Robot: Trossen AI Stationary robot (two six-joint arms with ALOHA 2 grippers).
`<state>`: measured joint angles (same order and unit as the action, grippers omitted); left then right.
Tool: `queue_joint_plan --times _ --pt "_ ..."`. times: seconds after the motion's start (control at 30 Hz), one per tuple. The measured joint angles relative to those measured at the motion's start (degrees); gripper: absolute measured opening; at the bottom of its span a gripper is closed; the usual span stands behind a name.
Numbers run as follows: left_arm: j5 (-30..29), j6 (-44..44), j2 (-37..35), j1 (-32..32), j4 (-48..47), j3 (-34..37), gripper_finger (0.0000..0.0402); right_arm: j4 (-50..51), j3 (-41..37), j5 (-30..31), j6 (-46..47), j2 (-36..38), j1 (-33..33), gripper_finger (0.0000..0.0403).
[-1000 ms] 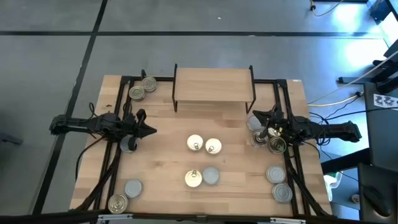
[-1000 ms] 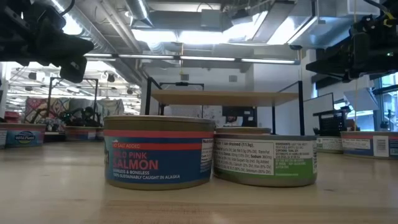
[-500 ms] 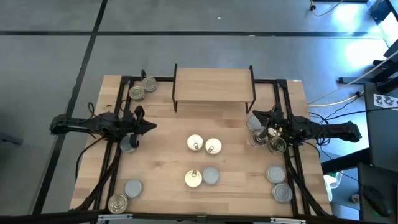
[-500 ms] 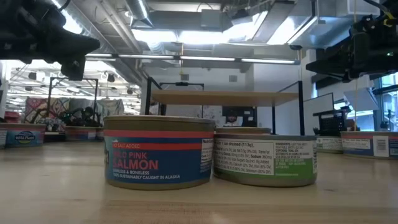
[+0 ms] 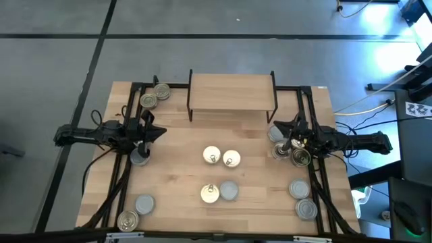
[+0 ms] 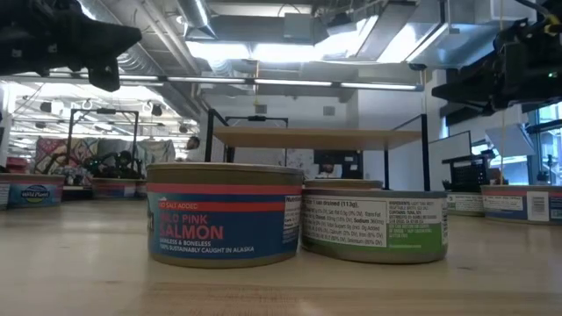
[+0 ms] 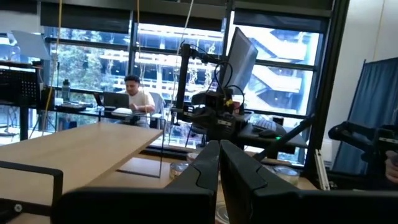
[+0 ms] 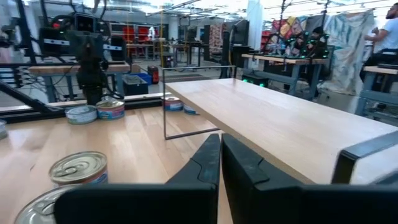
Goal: Stack canned seafood by type on shelf
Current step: Put the blue tuna can on the shelf
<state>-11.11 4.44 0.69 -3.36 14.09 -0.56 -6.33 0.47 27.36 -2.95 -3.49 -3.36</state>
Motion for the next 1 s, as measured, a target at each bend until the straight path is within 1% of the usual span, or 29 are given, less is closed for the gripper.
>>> queue_joint_plan --times 0.17,0.27,0.5,0.7,1.0 --pt "-0.8 -2.1 1.0 0.8 0.9 0.0 0.0010 0.3 0.0 0.0 1.6 0.0 0.0 0.0017" --pt "-0.8 -2.2 3.0 1.1 2.3 -0.1 0.0010 0.0 0.0 -1.7 4.1 0.0 0.0 0.0017" --pt "-0.8 -1.4 11.1 1.2 3.1 -2.9 0.0010 0.0 0.0 -1.9 4.1 0.0 0.0 0.0017" --pt "-0.8 -0.2 22.2 1.2 3.3 -8.7 0.0010 0.1 0.0 -1.9 4.1 0.0 0.0 0.0017" --pt "-0.8 -0.1 44.1 1.2 3.3 -20.2 0.0010 0.5 0.0 -1.9 4.1 0.0 0.0 0.0017"
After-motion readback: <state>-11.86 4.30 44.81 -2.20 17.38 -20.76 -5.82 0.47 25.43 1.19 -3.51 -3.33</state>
